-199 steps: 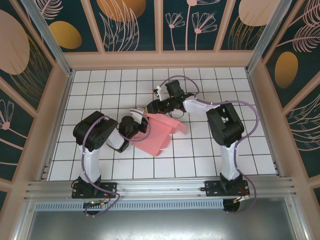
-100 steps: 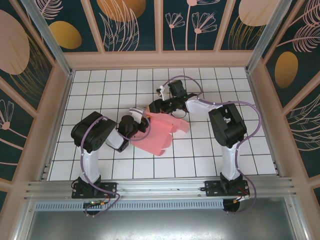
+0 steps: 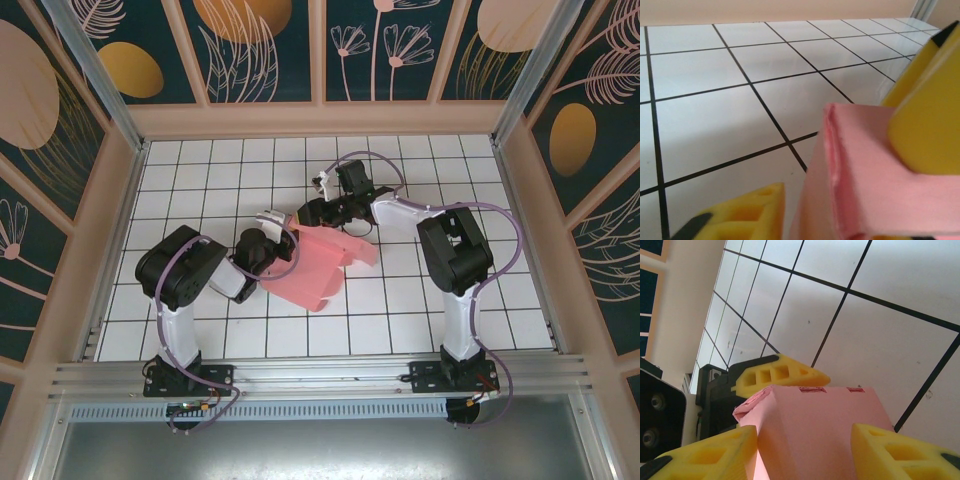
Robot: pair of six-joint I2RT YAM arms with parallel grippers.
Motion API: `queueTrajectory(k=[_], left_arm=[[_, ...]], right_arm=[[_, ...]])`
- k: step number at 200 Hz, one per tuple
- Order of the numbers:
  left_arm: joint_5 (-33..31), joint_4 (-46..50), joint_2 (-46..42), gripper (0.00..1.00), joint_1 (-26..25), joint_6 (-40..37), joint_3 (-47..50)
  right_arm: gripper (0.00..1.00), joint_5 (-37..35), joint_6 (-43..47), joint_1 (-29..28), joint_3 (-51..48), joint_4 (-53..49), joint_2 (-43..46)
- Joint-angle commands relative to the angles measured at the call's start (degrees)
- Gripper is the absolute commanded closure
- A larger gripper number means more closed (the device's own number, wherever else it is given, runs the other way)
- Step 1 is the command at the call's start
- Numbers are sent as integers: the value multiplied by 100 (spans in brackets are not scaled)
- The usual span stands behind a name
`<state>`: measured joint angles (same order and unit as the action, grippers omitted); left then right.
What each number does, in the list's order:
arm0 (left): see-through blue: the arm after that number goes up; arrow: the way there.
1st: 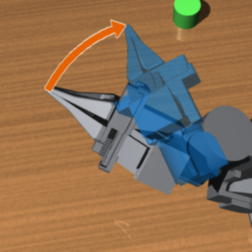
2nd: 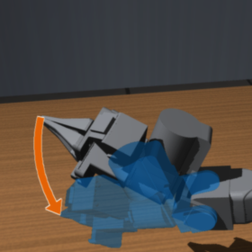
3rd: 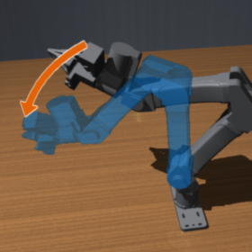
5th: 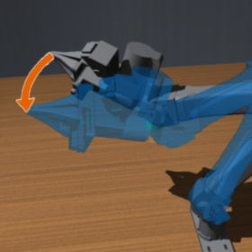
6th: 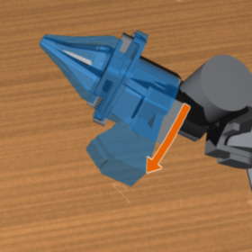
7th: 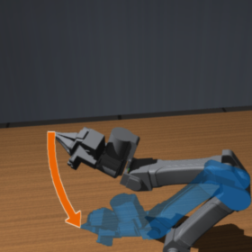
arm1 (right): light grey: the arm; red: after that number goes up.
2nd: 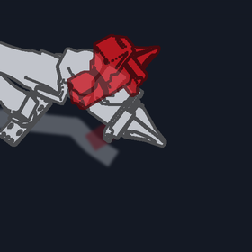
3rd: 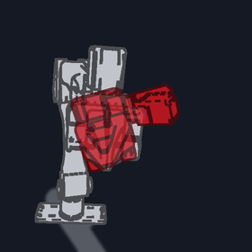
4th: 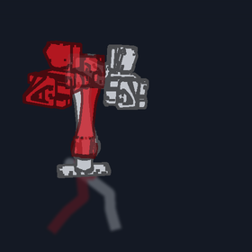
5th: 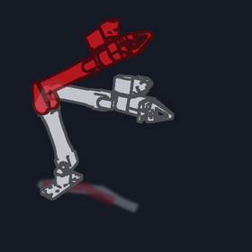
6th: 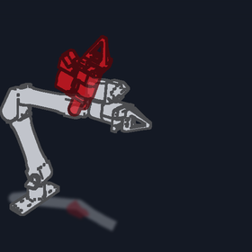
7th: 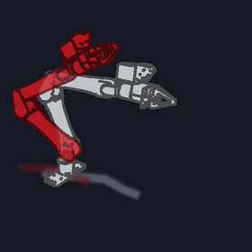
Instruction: Fold the paper box
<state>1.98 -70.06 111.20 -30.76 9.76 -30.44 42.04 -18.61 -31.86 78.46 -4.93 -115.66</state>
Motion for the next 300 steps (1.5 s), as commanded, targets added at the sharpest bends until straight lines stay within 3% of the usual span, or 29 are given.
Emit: queueTrajectory(k=[1, 20, 61, 103, 118, 160, 199, 260, 300], left_arm=[[-20, -45, 7, 90, 10, 65, -33], [-15, -36, -6, 100, 11, 79, -26], [-13, -7, -54, 100, 11, 100, -15], [28, -147, -173, 100, 16, 250, 45], [74, -152, -236, 100, 22, 349, 26], [136, -163, -401, 100, 20, 749, -35], [281, -88, -405, 100, 92, 1790, -372], [340, -1017, -118, 100, 268, 3634, -854], [652, -117, -309, 100, 352, 4344, -1412]], right_arm=[[48, -126, -28, 14, -103, -152, 87], [48, -109, -33, 15, -116, -141, 102], [47, -163, -50, 21, -87, -127, 211], [29, -522, -157, 20, -181, 52, 739], [19, -696, -250, 285, -278, 144, 1004], [16, -862, -515, 783, -683, 498, 1789], [18, -961, -1003, 1472, -1515, 1263, 2899], [19, -839, -1674, 2888, -3043, 1667, 4623], [21, -47, -2099, 2771, -3693, 2192, 4802]])
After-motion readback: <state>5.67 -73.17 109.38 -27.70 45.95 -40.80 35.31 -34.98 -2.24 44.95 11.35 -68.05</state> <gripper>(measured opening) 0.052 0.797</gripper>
